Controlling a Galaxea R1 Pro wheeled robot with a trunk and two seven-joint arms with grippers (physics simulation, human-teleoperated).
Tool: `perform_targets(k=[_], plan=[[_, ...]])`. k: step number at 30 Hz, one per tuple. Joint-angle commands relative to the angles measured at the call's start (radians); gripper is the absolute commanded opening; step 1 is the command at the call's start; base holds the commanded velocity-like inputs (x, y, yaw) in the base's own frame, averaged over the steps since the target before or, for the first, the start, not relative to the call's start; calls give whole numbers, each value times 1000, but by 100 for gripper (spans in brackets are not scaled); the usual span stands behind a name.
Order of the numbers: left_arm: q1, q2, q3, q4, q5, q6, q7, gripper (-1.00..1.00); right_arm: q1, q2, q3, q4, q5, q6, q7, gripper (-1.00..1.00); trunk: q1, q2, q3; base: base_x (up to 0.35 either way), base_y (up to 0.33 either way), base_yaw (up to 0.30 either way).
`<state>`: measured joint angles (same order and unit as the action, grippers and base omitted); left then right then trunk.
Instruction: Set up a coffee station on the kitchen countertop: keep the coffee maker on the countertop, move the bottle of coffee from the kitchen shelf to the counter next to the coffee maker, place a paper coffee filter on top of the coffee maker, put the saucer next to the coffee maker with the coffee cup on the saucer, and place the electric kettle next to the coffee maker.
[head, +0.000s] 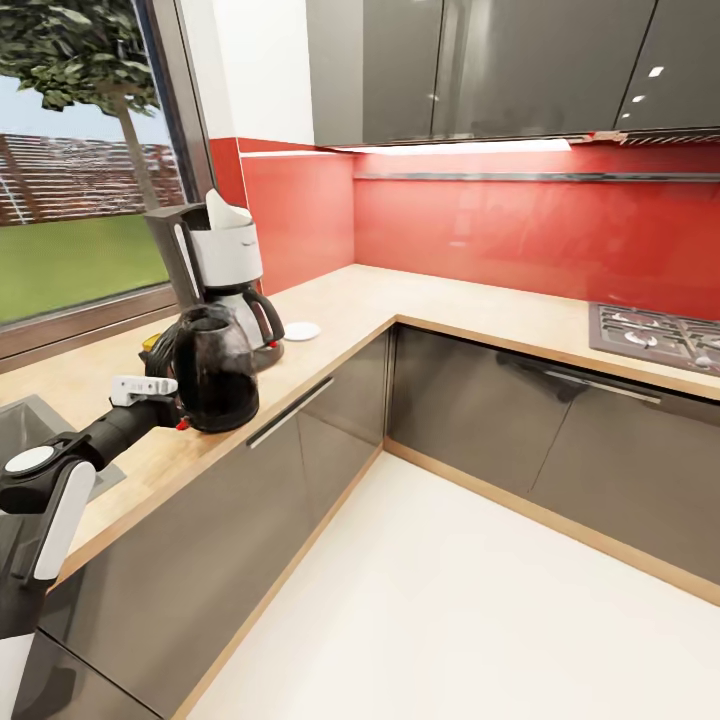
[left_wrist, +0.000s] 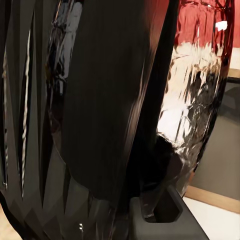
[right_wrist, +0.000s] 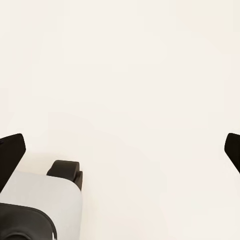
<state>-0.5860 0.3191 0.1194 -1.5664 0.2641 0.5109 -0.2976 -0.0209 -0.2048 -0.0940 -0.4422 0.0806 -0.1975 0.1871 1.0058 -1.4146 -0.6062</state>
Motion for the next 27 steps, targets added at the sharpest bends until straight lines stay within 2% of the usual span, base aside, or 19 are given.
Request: perform_targets(k=[1, 4, 27], plan=[[0, 0, 0, 0, 6, 9, -2, -100, -1, 1, -8, 0, 8, -3, 8, 100, 0, 0, -1, 0, 0, 0], [0, 0, 0, 0, 6, 9, -2, -100, -1, 1, -9, 0, 8, -3, 8, 100, 8, -14, -7, 0, 0, 0], [0, 0, 0, 2, 6, 9, 0, -100, -1, 1, -8, 0, 8, -3, 8, 100, 8, -14, -7, 0, 0, 0]])
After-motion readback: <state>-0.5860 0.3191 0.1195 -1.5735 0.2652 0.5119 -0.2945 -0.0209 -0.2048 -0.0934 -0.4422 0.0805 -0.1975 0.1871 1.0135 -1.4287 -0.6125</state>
